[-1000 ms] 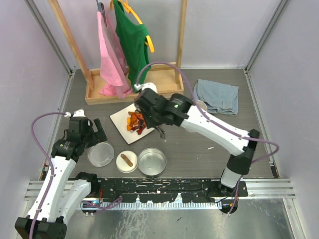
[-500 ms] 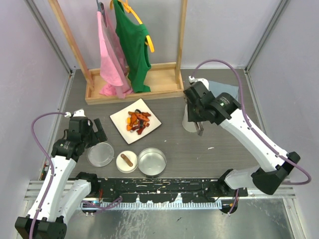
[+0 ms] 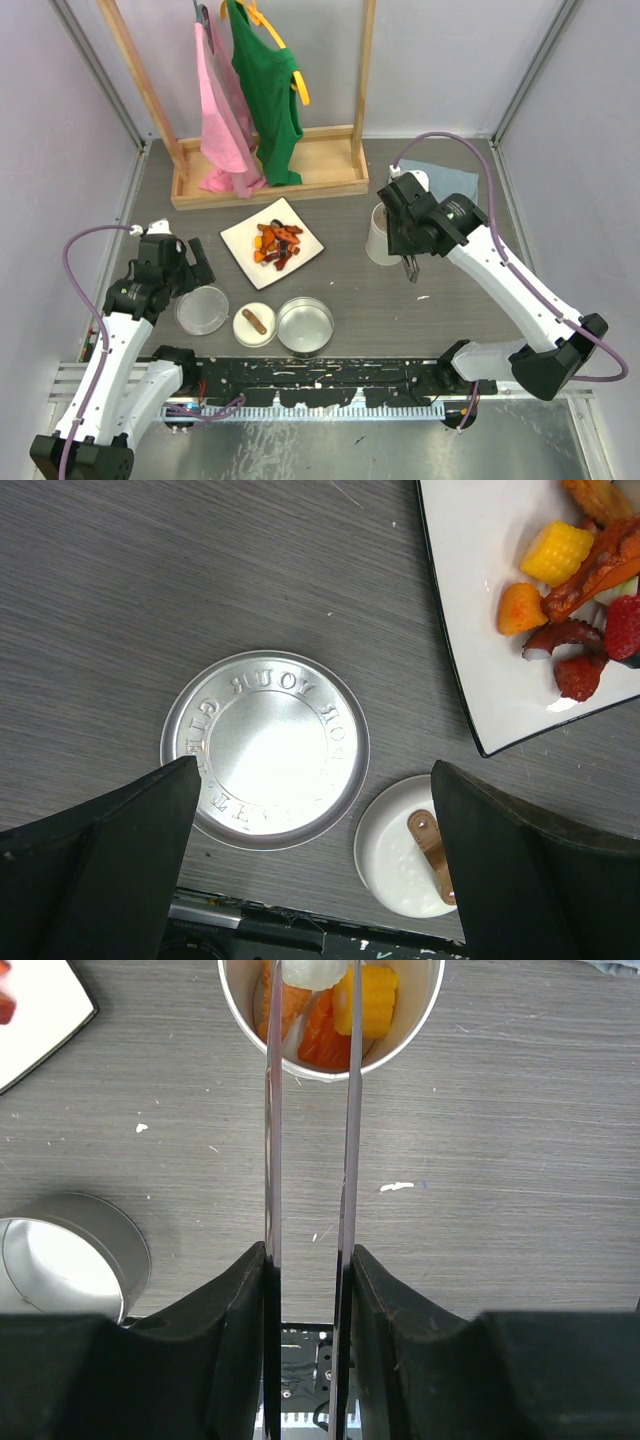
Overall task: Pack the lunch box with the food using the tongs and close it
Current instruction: Place the fake food in the packing box.
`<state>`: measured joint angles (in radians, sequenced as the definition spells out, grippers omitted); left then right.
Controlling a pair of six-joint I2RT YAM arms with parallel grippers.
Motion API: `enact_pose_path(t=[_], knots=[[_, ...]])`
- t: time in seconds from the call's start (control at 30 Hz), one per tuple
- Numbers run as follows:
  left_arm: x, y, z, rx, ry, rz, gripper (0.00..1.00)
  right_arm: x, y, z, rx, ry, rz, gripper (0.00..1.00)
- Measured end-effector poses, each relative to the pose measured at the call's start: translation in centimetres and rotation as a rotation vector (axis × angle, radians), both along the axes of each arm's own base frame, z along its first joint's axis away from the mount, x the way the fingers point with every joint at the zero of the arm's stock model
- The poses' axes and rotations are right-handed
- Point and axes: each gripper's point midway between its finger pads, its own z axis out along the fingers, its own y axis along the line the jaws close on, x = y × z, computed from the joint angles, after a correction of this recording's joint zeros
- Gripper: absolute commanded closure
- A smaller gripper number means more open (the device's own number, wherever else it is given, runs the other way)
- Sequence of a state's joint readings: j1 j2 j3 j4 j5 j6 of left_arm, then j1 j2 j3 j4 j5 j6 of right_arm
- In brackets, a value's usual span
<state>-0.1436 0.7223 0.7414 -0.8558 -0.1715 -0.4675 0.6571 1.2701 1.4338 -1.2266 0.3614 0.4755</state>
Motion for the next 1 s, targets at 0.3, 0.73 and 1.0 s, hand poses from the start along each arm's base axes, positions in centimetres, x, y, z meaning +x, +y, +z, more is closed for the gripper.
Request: enact_pose_path(t=[0.3, 0.73, 1.0], knots=[[0.0, 0.0, 0.0, 0.000, 0.001, 0.000, 0.00, -0.5, -0.8, -1.3, -0.049, 0.034, -0.008, 0.58], [0.0, 0.0, -0.1, 0.001, 0.007, 0.000, 0.00, -0.1, -1.6, -2.6, -0.130, 0.058, -0.031, 0.50], [0.0, 0.0, -0.1, 0.001, 0.007, 0.000, 0.00, 0.2, -0.7, -1.6, -0.069, 0.030, -0.015, 0.50]])
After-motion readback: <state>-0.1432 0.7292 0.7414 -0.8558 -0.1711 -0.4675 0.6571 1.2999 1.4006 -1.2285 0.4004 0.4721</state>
